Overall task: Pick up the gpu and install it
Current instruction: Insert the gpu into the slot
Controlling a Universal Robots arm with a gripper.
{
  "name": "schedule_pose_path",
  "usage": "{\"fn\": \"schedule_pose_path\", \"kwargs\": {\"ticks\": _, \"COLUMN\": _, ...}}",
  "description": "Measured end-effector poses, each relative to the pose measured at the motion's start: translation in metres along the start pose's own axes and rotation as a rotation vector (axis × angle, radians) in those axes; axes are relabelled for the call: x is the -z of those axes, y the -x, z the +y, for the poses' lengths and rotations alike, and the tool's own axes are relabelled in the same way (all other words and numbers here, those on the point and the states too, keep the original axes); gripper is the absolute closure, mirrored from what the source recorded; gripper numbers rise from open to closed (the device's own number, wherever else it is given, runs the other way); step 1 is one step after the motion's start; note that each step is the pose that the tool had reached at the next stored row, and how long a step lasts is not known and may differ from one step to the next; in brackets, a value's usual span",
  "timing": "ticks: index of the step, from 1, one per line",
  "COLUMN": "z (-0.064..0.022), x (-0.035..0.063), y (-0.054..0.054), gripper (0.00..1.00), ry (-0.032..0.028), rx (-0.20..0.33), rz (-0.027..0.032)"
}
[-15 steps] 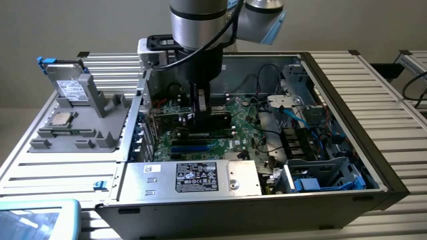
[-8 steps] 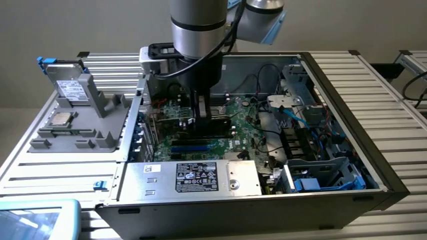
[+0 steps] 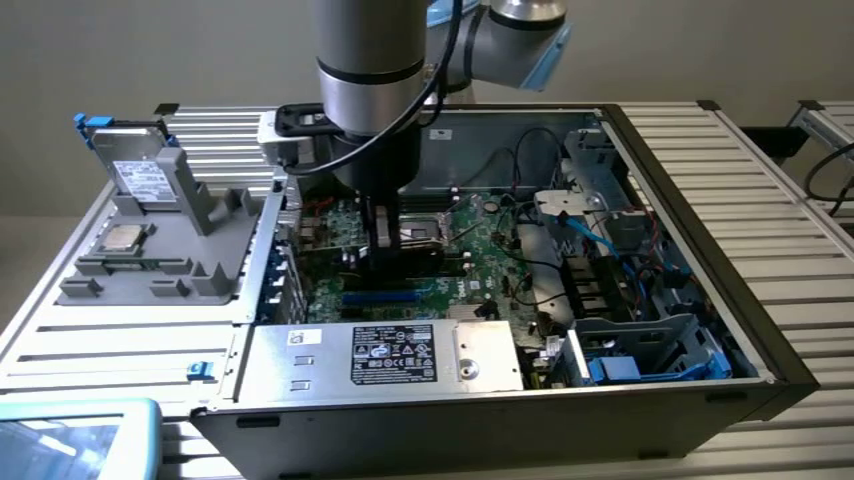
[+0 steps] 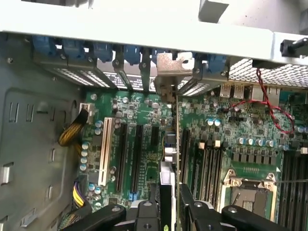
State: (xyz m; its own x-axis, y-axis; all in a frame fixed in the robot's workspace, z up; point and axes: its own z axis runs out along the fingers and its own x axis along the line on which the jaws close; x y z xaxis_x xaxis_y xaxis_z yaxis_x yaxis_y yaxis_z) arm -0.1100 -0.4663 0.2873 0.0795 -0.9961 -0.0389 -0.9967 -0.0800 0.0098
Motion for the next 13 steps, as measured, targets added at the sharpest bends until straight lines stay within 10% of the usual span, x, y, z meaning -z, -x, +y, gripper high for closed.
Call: {"fn": "schedule_pose_path", "kwargs": {"ticks": 13, "z": -0.0168, "x": -0.0082, "y": -0.001, "gripper": 0.73, "ry": 0.0162, "rx": -0.019, "rz": -0.0014}}
